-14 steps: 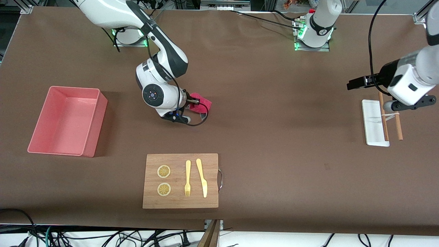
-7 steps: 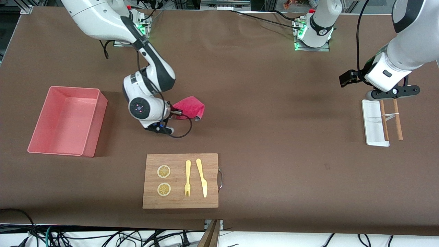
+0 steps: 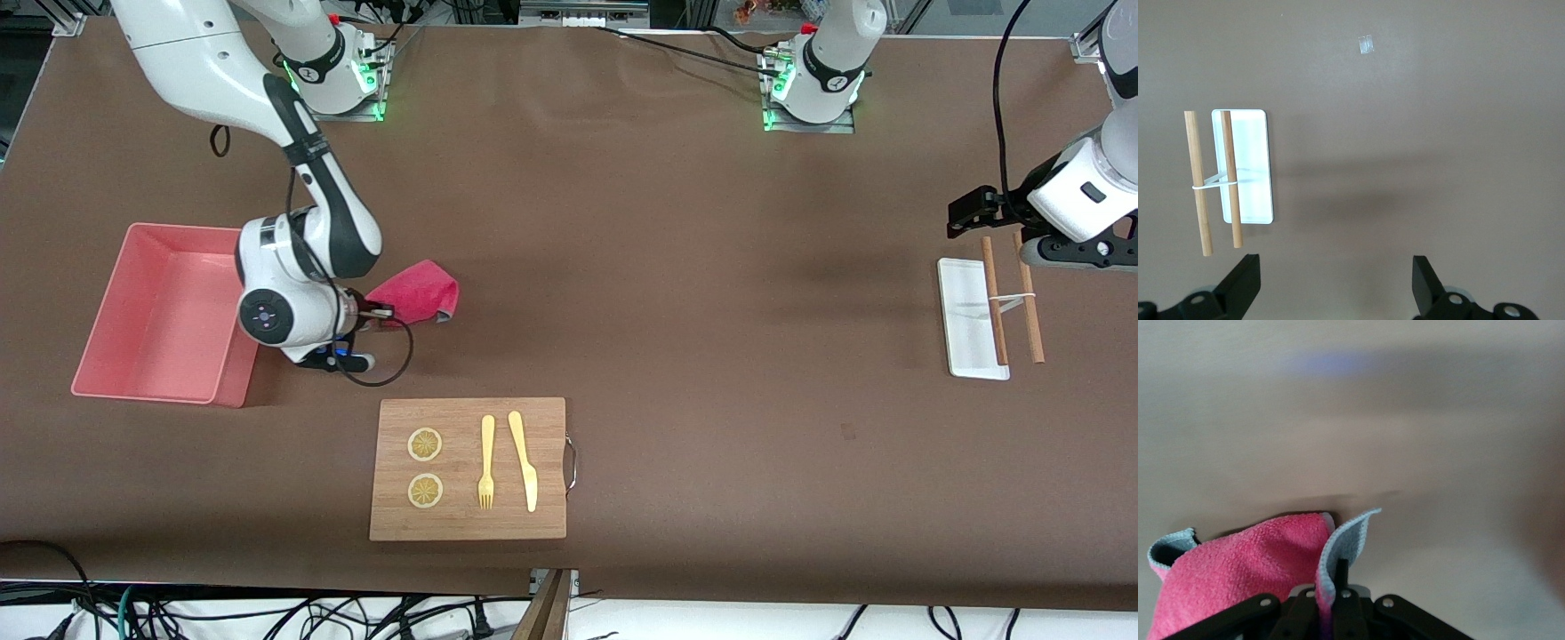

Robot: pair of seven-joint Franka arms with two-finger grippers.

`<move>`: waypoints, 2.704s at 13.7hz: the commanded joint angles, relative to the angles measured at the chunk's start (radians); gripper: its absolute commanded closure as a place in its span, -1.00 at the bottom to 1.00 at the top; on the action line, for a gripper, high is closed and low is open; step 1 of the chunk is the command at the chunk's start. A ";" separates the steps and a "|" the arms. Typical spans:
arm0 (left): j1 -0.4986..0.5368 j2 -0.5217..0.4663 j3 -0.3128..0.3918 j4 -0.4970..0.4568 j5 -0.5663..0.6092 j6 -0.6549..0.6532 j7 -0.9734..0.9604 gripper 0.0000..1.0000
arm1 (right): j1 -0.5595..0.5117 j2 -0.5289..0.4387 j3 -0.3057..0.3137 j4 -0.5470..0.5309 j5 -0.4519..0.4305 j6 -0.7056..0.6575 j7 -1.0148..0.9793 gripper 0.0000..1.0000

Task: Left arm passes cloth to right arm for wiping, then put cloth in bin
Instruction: 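Wipe the table beside the wooden board with the held cloth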

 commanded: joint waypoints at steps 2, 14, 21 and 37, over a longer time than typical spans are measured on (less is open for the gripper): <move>0.018 -0.012 -0.001 0.031 0.023 -0.002 0.026 -1.00 | 0.000 -0.013 -0.056 0.005 -0.036 -0.017 -0.140 1.00; 0.029 0.023 -0.009 0.100 -0.005 -0.022 0.025 -1.00 | 0.012 0.013 0.130 0.045 -0.125 0.132 0.283 1.00; 0.035 0.026 -0.007 0.091 -0.012 -0.024 0.028 -1.00 | 0.050 0.065 0.310 0.046 -0.131 0.322 0.711 1.00; 0.032 0.018 -0.009 0.095 -0.003 -0.025 0.060 -1.00 | 0.047 0.055 0.139 0.062 -0.137 0.152 0.365 1.00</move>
